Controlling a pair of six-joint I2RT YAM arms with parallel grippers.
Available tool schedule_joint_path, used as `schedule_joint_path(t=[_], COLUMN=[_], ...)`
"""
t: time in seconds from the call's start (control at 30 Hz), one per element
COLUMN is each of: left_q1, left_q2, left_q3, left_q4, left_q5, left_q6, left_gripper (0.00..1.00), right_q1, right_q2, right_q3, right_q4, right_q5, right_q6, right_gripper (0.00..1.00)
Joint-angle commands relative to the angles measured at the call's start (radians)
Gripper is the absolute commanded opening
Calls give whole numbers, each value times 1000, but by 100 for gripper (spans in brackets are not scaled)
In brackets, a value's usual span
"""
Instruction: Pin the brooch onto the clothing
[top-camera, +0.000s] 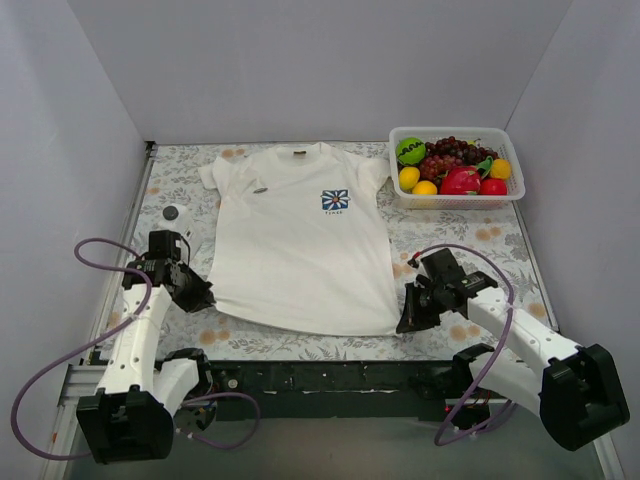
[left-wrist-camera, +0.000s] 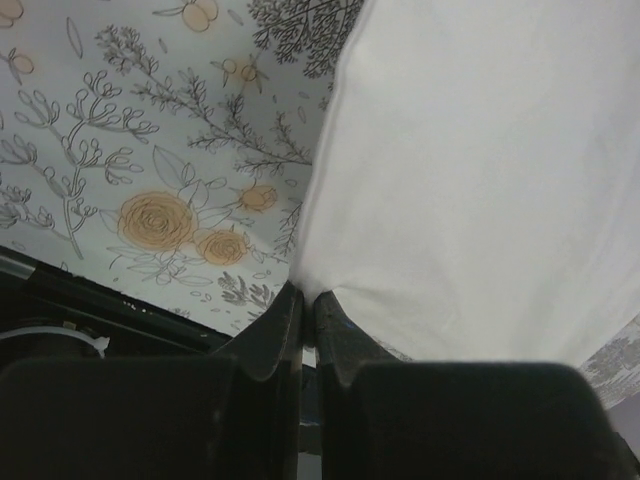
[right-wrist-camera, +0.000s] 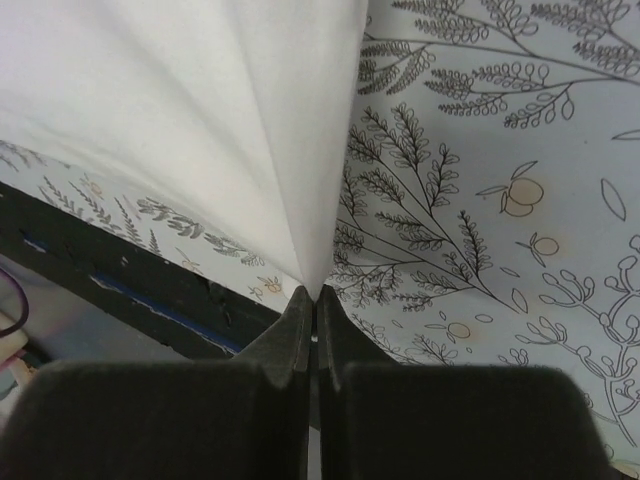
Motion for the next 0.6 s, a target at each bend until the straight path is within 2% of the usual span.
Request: schedule_joint_path(t=[0.0, 0.57], left_q1=[-6, -8], left_q2=[-96, -179], left_q3=[2, 33], left_q4=[-118, -285], left_q5=[-61, -190], left_q6=[-36, -89], left_gripper=[0, 0], right_q1=[35, 167], right_q2=[16, 42], right_q3=[37, 40], right_q4=[-95, -153], right_q5=[16, 14], right_q6=[3, 21], right_gripper=[1, 1])
